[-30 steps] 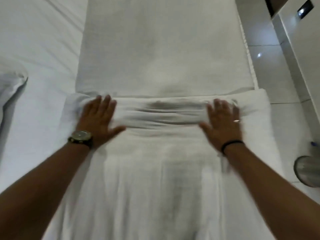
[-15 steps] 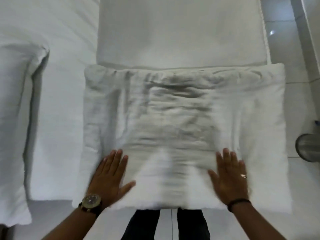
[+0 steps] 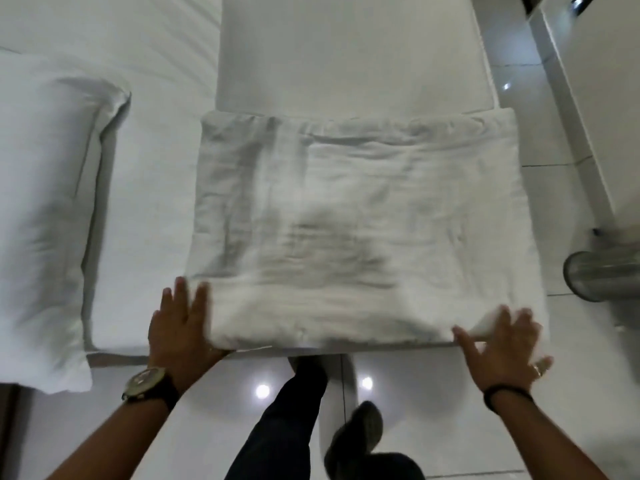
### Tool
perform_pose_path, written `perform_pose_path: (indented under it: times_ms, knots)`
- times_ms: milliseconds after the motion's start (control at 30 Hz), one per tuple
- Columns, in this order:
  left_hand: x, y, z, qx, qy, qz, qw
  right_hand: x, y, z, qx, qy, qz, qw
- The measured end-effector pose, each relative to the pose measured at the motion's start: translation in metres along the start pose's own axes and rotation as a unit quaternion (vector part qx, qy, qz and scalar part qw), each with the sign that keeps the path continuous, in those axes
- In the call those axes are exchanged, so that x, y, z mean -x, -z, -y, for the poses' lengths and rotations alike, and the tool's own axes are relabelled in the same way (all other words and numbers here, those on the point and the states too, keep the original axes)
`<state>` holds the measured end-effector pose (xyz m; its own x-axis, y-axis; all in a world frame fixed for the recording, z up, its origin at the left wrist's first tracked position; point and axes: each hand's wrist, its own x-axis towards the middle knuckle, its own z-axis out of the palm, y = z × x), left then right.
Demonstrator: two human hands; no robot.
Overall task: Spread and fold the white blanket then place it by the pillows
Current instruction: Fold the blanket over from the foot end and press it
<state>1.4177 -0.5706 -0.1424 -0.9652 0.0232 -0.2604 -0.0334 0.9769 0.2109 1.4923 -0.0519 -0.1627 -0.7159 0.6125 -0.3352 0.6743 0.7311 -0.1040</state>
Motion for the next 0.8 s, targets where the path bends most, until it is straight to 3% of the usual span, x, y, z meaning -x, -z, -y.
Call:
perform_pose_path:
  times_ms: [33,100,167,233,400,467,633,700,800]
  knots:
    - [0.005,0.002,-0.008,0.104,0.067,-0.027,0.992,-0.004,0.007,-0.01,-0.097,-0.046,-0.024,0.994]
    - [0.013,0.006,-0.025,0.309,0.155,-0.028,0.938,-0.014,0.018,-0.014,-0.266,-0.096,-0.042,0.958]
    - [0.018,0.007,-0.037,0.402,0.201,-0.03,0.893,-0.021,0.026,-0.014,-0.344,-0.111,-0.03,0.932]
    - [0.024,0.008,-0.045,0.418,0.229,-0.033,0.878,-0.027,0.032,-0.018,-0.37,-0.127,-0.036,0.92]
    - [0.033,0.011,-0.045,0.275,0.232,-0.029,0.933,-0.047,0.032,-0.027,-0.514,-0.175,0.091,0.834]
    - [0.034,0.011,-0.04,0.218,0.235,-0.031,0.947,-0.049,0.03,-0.03,-0.496,-0.158,0.11,0.846]
    - [0.044,0.018,0.001,0.152,0.269,0.007,0.951,-0.043,0.037,-0.068,-0.317,-0.078,0.042,0.944]
    - [0.052,0.016,0.0,0.185,0.275,0.003,0.944,-0.039,0.04,-0.07,-0.316,-0.071,0.049,0.945]
    - [0.064,0.002,-0.006,0.294,0.274,0.038,0.915,-0.033,0.042,-0.062,-0.391,-0.09,0.123,0.908]
